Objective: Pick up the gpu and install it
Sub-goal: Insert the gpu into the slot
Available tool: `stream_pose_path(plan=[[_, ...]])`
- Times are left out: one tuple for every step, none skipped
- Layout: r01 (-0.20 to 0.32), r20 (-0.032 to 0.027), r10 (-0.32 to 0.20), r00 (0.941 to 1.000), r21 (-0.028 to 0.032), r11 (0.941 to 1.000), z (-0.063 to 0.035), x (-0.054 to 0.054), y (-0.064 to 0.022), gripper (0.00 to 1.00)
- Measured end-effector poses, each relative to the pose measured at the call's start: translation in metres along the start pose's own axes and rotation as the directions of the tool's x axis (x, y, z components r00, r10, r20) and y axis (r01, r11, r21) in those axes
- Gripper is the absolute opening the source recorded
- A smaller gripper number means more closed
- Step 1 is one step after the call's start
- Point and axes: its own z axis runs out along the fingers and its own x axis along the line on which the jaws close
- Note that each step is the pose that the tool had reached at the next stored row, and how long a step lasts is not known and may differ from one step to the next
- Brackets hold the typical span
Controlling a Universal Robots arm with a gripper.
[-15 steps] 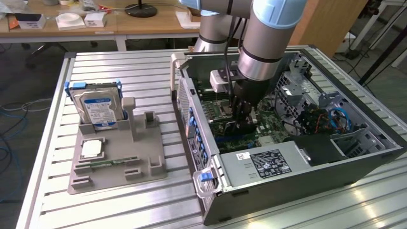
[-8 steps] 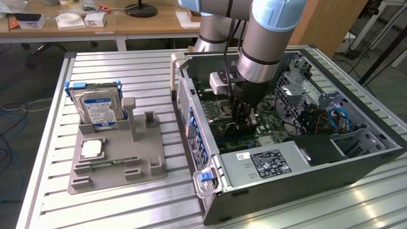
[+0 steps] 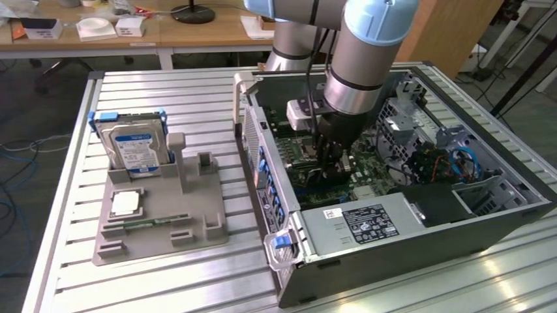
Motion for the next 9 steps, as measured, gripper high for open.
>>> stream_pose_path(plan=[[0.000, 0.0000, 0.000, 1.0000, 0.0000, 1.0000, 0.0000, 0.0000, 0.0000, 0.26], [0.000, 0.0000, 0.000, 1.0000, 0.0000, 1.0000, 0.0000, 0.0000, 0.0000, 0.26], [0.000, 0.0000, 0.000, 1.0000, 0.0000, 1.0000, 0.0000, 0.0000, 0.0000, 0.26], [0.000, 0.0012, 0.000, 1.0000, -0.0001, 1.0000, 0.0004, -0.0001, 0.0001, 0.26], [0.000, 0.0005, 0.000, 1.0000, 0.0001, 1.0000, 0.0002, -0.0001, 0.0001, 0.27], [0.000, 0.0002, 0.000, 1.0000, 0.0001, 1.0000, -0.0002, 0.0000, 0.0001, 0.33], [0.000, -0.0001, 0.000, 1.0000, -0.0001, 1.0000, -0.0016, 0.0000, 0.0000, 0.33], [0.000, -0.0001, 0.000, 1.0000, 0.0000, 1.0000, -0.0028, 0.0000, 0.0000, 0.39], [0.000, 0.0000, 0.000, 1.0000, 0.0000, 1.0000, -0.0036, -0.0001, 0.0000, 0.39]])
